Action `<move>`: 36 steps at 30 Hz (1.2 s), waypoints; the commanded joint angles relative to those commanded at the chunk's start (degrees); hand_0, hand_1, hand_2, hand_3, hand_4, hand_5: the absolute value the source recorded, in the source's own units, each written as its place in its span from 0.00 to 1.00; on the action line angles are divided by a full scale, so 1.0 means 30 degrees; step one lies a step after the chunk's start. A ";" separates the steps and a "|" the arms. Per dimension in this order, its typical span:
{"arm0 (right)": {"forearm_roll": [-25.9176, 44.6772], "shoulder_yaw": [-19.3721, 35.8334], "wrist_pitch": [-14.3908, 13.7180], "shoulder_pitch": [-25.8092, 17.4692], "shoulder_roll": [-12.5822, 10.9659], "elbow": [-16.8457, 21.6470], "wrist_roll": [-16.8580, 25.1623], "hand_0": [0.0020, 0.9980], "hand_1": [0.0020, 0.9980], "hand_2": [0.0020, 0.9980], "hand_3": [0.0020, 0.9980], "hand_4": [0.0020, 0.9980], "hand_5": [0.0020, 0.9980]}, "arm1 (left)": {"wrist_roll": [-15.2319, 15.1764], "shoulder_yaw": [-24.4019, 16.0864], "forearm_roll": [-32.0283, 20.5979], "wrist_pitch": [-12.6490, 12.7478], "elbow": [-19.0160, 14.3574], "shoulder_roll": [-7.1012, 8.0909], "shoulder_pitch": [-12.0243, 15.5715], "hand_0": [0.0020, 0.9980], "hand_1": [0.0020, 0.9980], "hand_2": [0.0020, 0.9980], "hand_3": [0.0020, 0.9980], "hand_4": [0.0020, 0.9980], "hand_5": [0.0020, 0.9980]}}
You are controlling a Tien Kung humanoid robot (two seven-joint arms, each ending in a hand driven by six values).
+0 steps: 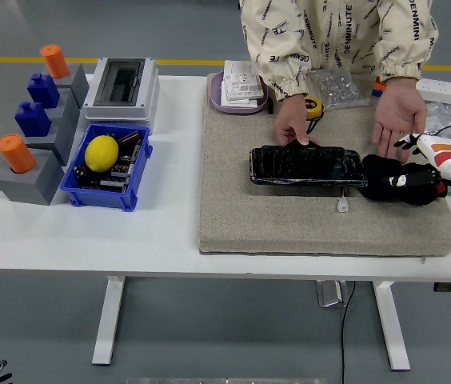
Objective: Pick the rag up,wipe the panel,place it on the desk
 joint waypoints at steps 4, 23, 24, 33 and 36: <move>-0.0229 0.0366 0.0022 0.0311 0.0178 -0.0237 -0.0011 0.70 0.67 0.73 0.74 1.00 0.47 | -0.0094 0.0029 0.0056 -0.0072 0.0000 -0.0038 -0.0064 0.73 0.72 0.77 0.63 0.69 0.58; -0.0054 0.0160 0.0184 -0.0914 0.0111 -0.0378 0.0147 0.70 0.66 0.73 0.74 1.00 0.46 | -0.0013 0.0357 -0.0076 -0.0043 0.0000 -0.0014 -0.0033 0.73 0.72 0.77 0.63 0.69 0.58; -0.0047 0.0154 0.0185 -0.0977 0.0095 -0.0381 0.0153 0.70 0.66 0.73 0.74 1.00 0.46 | -0.0015 0.0378 -0.0094 -0.0046 0.0000 -0.0013 -0.0045 0.73 0.72 0.77 0.63 0.69 0.58; 0.0047 0.0120 0.0184 -0.0799 0.0239 -0.1204 0.0359 0.70 0.67 0.73 0.74 1.00 0.46 | -0.0002 0.0282 -0.0039 -0.0022 0.0000 -0.0005 -0.0040 0.73 0.72 0.77 0.63 0.69 0.58; -0.0062 0.0241 0.0137 -0.0628 0.0363 -0.1593 0.0406 0.71 0.67 0.73 0.74 1.00 0.47 | -0.0039 0.0258 -0.0068 -0.0048 0.0000 -0.0062 -0.0052 0.73 0.72 0.77 0.63 0.69 0.58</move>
